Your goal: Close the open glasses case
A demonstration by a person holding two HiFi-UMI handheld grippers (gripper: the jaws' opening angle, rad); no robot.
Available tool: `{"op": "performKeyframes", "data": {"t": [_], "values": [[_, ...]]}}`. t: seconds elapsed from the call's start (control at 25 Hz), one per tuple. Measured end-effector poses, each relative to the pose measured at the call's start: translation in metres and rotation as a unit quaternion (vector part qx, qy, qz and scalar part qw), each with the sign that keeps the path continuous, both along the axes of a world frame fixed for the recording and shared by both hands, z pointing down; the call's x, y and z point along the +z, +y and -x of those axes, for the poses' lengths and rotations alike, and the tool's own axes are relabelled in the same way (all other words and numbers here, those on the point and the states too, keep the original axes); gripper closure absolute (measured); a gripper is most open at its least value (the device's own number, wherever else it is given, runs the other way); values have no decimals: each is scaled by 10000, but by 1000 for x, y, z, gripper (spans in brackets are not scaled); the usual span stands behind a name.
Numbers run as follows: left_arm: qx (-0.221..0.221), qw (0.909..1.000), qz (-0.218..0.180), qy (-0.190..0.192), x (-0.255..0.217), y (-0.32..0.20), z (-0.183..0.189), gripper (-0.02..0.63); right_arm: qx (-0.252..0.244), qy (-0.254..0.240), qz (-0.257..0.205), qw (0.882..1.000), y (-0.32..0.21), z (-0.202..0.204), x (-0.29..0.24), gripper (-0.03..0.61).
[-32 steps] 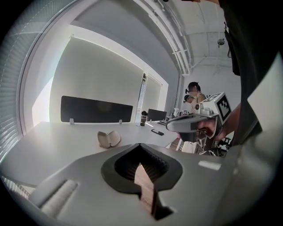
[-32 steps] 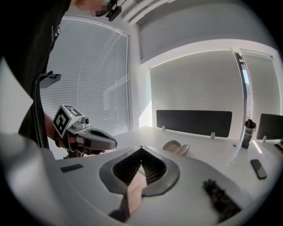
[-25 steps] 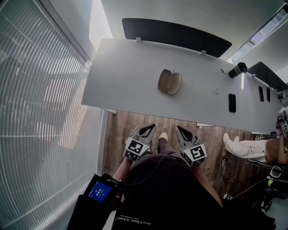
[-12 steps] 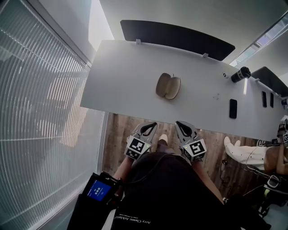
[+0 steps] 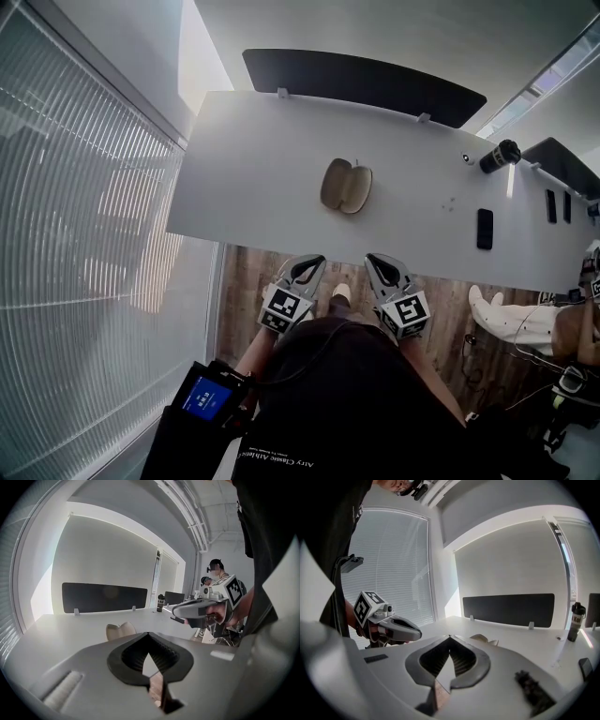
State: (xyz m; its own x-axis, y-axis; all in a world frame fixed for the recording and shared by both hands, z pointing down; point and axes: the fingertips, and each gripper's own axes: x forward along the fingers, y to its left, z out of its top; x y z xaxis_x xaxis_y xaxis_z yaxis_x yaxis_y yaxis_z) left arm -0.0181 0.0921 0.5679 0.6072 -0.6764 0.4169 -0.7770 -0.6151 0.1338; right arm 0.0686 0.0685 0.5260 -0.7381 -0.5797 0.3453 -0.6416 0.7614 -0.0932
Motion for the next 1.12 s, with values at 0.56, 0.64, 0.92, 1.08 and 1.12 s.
{"op": "performKeyframes", "data": {"t": [0.56, 0.64, 0.92, 1.08, 1.12], "values": [[-113, 9998, -70, -144, -5, -36, -19, 606, -51, -41, 50, 10000, -40, -21, -4, 574], [-103, 9998, -120, -136, -5, -43, -26, 606, -110, -61, -36, 9999, -46, -28, 1, 574], [-12, 9998, -156, -102, -5, -56, -34, 606, -180, 7, -133, 9997, -61, -34, 5, 574], [-25, 9999, -129, -95, -2, -70, -23, 606, 92, 56, -1, 9999, -73, -31, 9, 574], [-48, 9999, -133, -69, -4, -74, -19, 606, 75, 57, 34, 10000, -73, -27, 11, 574]]}}
